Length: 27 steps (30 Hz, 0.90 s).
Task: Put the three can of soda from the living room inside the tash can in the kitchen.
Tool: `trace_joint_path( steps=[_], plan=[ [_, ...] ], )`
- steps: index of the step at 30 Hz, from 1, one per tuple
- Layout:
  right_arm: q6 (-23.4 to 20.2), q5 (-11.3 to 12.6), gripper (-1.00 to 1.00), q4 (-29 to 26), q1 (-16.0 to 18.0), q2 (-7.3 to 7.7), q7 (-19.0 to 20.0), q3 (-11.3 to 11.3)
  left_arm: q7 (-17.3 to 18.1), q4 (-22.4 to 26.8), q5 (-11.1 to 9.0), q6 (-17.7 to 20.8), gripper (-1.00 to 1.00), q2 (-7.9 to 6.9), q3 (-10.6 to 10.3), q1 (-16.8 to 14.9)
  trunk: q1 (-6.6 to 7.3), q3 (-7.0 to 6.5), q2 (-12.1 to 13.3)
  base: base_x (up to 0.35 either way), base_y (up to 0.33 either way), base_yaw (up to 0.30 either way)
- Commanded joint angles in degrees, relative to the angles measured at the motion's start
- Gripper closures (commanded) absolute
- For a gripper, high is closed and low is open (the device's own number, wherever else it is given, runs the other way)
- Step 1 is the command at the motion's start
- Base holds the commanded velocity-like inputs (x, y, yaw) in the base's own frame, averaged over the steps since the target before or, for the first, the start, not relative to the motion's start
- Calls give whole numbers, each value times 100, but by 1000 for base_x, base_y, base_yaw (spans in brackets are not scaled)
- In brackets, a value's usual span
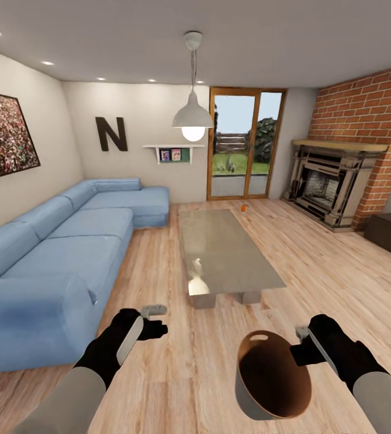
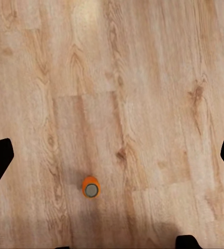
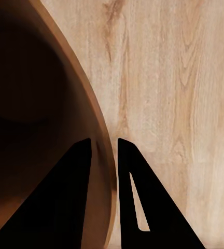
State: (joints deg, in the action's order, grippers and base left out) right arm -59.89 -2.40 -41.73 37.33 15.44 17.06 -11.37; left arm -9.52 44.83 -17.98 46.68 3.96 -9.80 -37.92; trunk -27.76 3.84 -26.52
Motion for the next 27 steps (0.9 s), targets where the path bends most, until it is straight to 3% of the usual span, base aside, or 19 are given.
trace_joint_path(
  steps=[1,27],
  plan=[
    [-11,104,100,-1,3,-1,17,3,-2,0,2,0,-100,0,-2,0,0,-1,-1,74,30,-48],
    [-11,107,100,-207,3,0,1,44,-6,-1,5,-3,-100,7,-40,0,0,-31,-1,22,-4,-5]
  ],
)
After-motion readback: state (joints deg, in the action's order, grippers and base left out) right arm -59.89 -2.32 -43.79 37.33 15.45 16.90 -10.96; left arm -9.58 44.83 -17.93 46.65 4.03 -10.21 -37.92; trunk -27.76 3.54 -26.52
